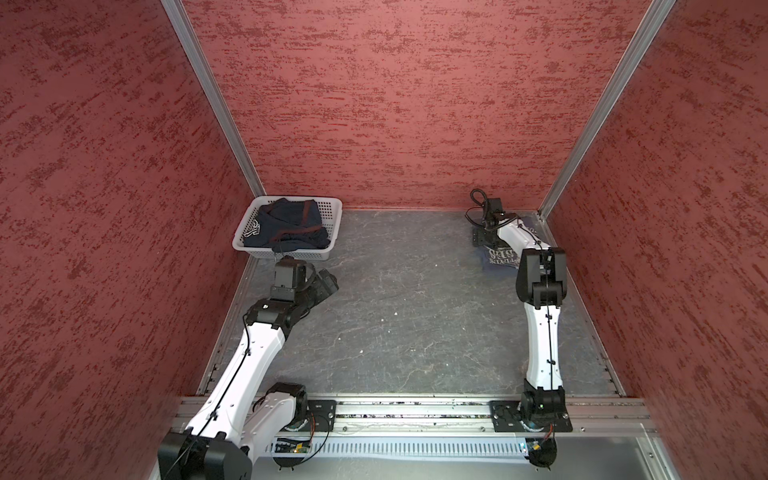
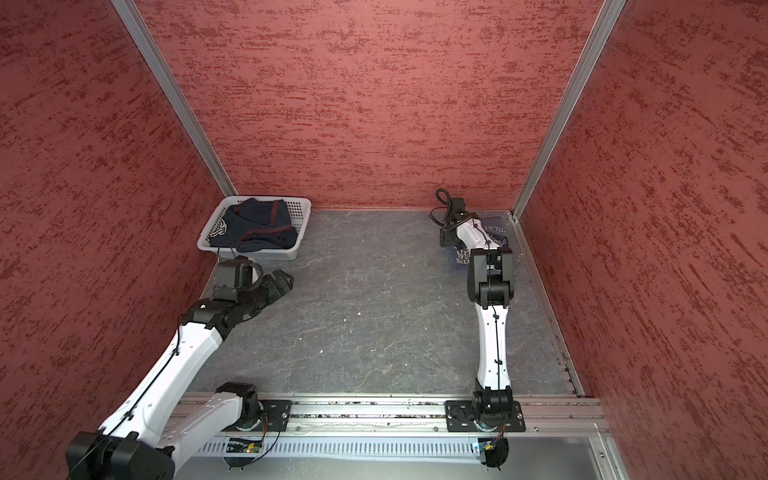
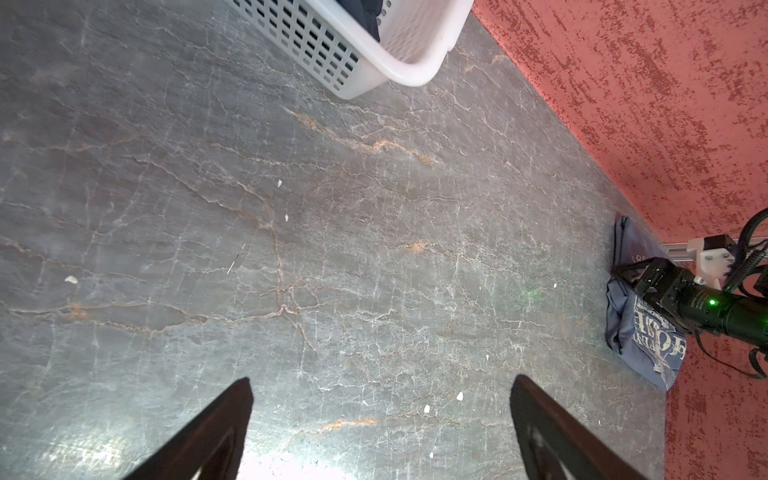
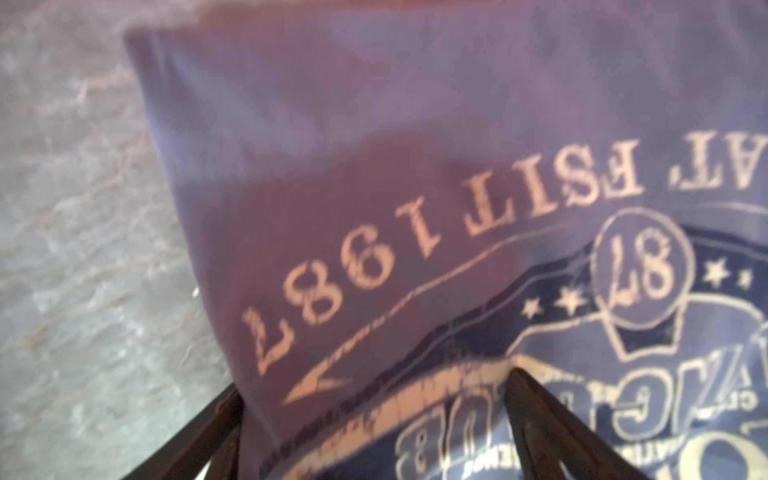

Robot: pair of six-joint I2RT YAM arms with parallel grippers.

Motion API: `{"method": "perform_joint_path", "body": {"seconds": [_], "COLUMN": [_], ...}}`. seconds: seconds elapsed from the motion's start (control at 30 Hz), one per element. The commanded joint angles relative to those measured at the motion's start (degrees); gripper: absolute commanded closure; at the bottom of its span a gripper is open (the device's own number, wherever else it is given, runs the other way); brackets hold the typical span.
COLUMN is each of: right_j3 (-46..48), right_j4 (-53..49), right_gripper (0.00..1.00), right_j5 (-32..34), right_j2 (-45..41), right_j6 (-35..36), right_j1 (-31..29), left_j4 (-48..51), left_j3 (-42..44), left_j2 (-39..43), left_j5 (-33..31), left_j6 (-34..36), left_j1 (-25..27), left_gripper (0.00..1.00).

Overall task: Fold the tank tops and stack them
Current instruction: 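Grasp the navy tank top in the basket with the left gripper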

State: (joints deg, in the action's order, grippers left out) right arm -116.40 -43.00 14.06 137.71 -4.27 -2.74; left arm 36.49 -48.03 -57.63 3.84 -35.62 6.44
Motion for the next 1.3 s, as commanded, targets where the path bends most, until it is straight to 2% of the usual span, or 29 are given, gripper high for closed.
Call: {"method": "perform_joint_path", "body": {"seconds": [0.0,0.07,0.2,0.37,0.6,0.63,0.77,0.9,1.03,1.13,1.2,1.27], "right_j3": [2.47,7.07,15.82,29.05,50.47,53.35,57.16,61.27,65.31,68.54,69.86,70.49], "right_j4": [-3.07,-2.33,-0.40,4.07,13.36,15.36,14.79,17.08,20.74,23.64,23.85,23.05], "right_gripper": [0.06,0.04,0.03,0.03,0.03,0.02,0.02,0.02,0.03,0.03,0.04,0.04], "right_j5": [1.41,3.93,0.42,-1.78,-10.70,-12.13,-10.16,-11.96,-17.41,-21.01,-21.45,-20.48], "right_j2": [-10.77,-18.02,-31.67,-44.78,-60.28,-61.45,-59.95,-60.87,-62.77,-62.77,-62.39,-62.49], "right_j6": [-0.92,-0.82,-3.60,-7.65,-13.30,-12.93,-14.30,-16.58,-21.29,-23.94,-24.59,-24.66], "right_j1": [-3.31,-6.48,-12.16,-18.51,-21.05,-21.05,-21.04,-21.08,-21.13,-21.17,-21.26,-21.25], "left_j4": [1.91,3.22,5.56,5.74,5.22,5.04,4.73,5.34,4.21,3.26,3.22,3.52], "left_j3": [-7.53,-12.80,-22.57,-29.92,-38.61,-39.64,-43.25,-46.03,-46.31,-46.75,-47.77,-49.21], "left_j2": [-5.35,-9.58,-18.02,-26.37,-39.78,-41.39,-46.88,-51.32,-52.33,-51.55,-51.67,-52.09], "left_j5": [-2.93,-4.49,-6.53,-8.69,-5.28,-4.25,0.84,2.47,2.24,2.13,2.73,3.94], "left_j6": [3.84,5.07,3.87,-0.62,-0.33,-0.41,-1.23,-1.56,-1.48,-1.22,-0.95,-1.07], "left_j1": [-1.10,-2.34,-8.23,-16.00,-20.46,-20.78,-21.11,-20.67,-20.49,-20.20,-20.16,-20.24], "left_gripper": [0.02,0.02,0.02,0.02,0.07,0.10,0.19,0.30,0.55,0.67,0.74,0.88]}}
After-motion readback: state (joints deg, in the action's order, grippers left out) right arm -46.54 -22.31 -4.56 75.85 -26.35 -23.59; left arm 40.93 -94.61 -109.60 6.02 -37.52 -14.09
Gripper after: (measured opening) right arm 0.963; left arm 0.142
